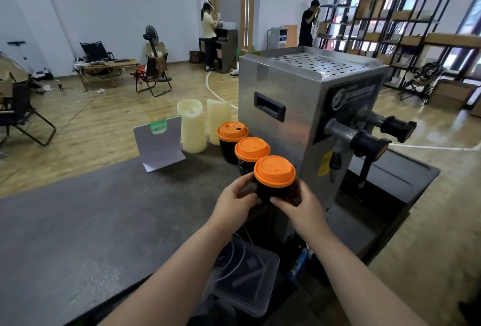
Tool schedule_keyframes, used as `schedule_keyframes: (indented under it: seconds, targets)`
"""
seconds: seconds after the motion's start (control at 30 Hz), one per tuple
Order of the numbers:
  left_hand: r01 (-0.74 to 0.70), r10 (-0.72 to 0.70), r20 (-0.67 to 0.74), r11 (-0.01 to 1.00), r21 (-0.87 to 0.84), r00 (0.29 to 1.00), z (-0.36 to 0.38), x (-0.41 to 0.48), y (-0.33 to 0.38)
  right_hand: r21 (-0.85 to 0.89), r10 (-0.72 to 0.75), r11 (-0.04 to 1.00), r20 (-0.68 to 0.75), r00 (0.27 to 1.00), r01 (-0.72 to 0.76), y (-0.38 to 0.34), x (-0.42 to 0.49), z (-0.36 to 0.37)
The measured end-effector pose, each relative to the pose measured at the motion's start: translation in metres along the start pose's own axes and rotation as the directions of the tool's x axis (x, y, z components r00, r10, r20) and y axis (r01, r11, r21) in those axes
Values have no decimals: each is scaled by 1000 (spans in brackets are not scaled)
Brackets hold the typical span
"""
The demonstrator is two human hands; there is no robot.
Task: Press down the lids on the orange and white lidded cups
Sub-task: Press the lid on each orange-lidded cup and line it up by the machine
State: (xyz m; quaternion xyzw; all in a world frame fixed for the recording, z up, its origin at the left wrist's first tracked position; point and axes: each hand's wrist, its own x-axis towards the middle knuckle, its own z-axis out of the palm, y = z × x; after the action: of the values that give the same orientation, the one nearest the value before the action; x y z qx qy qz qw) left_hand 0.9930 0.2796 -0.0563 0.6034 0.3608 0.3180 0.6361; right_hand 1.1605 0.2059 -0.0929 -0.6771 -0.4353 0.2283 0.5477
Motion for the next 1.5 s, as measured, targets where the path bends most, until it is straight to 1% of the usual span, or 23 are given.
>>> schedule_keyframes:
  seconds: [0.17, 0.27, 0.37, 0.43, 0.5, 0.53, 0.57, 0.6, 0.67, 0.73, 0.83, 1.0, 1.13, 1.3, 1.4, 1.43, 1.5]
  targets:
    - [-23, 16, 68, 994, 107, 998, -3, 3, -1, -66, 12, 998, -25, 1000, -14, -2, 0, 3]
    - [-22, 12, 78, 992, 127, 997, -5, 6, -4, -88, 23, 996, -17, 1000, -24, -3, 2, 2]
    - [-11, 2, 72, 993, 121, 997, -8, 6, -7, -35, 32, 999, -33, 999, -33, -2, -3, 1]
    - [4, -10, 56, 995, 99, 998, -13, 3, -7, 25, 37, 999, -141, 989, -34, 0, -14, 3]
    - [18, -20, 33, 998, 63, 999, -22, -3, -6, 17, 12, 1000, -287, 958, -8, 0, -30, 11]
    - [24, -25, 20, 999, 49, 999, -30, -7, -5, 14, -9, 1000, -310, 951, 14, -2, -38, 17]
    - [29, -29, 3, 999, 39, 1000, -41, -12, -4, 19, -31, 999, -295, 955, 38, -5, -46, 25]
    - [30, -30, -16, 999, 33, 999, -53, -18, -3, 25, -50, 998, -250, 967, 58, -10, -53, 35]
    - [24, -22, -62, 999, 29, 998, -86, -34, -2, 27, -96, 995, -127, 987, 101, -27, -63, 60]
    - [25, -21, -123, 999, 31, 992, -127, -53, -2, 36, -134, 990, -32, 990, 135, -47, -68, 94]
    - [37, -34, -219, 999, 6, 975, -202, -93, -4, 74, -177, 982, 76, 981, 172, -84, -78, 157]
    - [24, -26, -375, 1000, -10, 927, -338, -189, -7, 118, -180, 981, 263, 948, 153, -139, -118, 276]
    - [22, -4, -481, 999, 31, 876, -439, -278, -5, 139, -182, 980, 338, 923, 142, -179, -171, 374]
    - [31, 32, -602, 995, 95, 798, -557, -384, -13, 155, -194, 977, 393, 899, 143, -236, -244, 501]
    - [56, 69, -670, 985, 162, 740, -619, -443, -25, 178, -216, 973, 450, 867, 150, -271, -290, 574]
    - [65, 87, -704, 980, 186, 705, -639, -462, -30, 186, -223, 971, 466, 856, 152, -282, -306, 596]
    - [71, 124, -796, 976, 205, 593, -677, -496, -41, 204, -235, 967, 495, 836, 151, -300, -338, 636]
